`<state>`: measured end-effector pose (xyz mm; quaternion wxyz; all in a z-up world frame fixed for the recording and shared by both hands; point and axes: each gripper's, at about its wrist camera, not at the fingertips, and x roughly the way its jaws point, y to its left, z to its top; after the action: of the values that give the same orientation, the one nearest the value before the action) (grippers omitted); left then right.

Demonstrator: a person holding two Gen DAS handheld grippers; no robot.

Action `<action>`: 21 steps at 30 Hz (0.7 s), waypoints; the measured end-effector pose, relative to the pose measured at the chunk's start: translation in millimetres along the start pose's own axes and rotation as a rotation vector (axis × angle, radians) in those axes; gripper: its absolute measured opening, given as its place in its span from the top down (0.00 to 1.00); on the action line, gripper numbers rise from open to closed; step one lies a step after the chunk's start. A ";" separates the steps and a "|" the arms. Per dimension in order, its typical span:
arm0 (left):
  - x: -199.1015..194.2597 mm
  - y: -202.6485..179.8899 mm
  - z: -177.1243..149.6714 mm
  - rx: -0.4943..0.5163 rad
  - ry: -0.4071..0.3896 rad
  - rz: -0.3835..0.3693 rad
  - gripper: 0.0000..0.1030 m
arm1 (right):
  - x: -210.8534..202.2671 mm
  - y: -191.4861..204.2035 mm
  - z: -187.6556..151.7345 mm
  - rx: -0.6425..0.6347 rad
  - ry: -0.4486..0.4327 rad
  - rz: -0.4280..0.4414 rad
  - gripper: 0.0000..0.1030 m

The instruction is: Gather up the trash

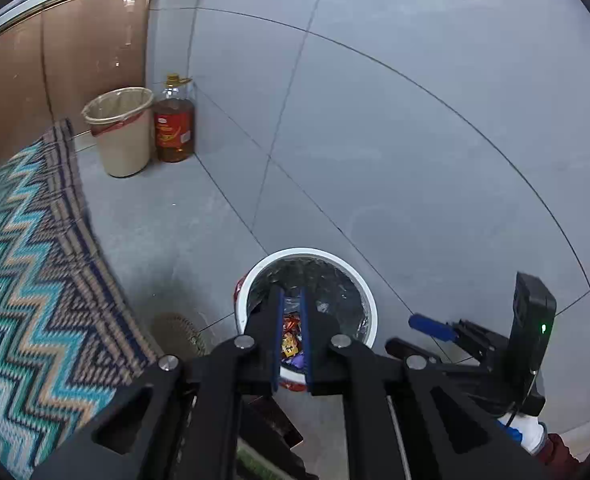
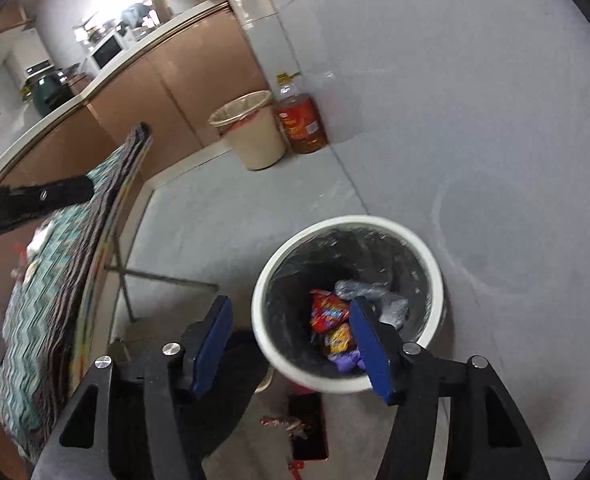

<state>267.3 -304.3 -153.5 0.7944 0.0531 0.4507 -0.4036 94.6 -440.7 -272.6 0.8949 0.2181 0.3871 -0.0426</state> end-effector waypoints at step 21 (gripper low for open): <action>-37.6 74.6 -59.0 -0.206 -0.003 0.073 0.92 | 204.2 -10.0 -246.2 0.156 0.692 0.198 0.58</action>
<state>268.9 -205.7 -180.5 0.8105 -0.0132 0.4864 -0.3260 68.5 -326.6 -570.4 0.6914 0.3236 0.6395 0.0911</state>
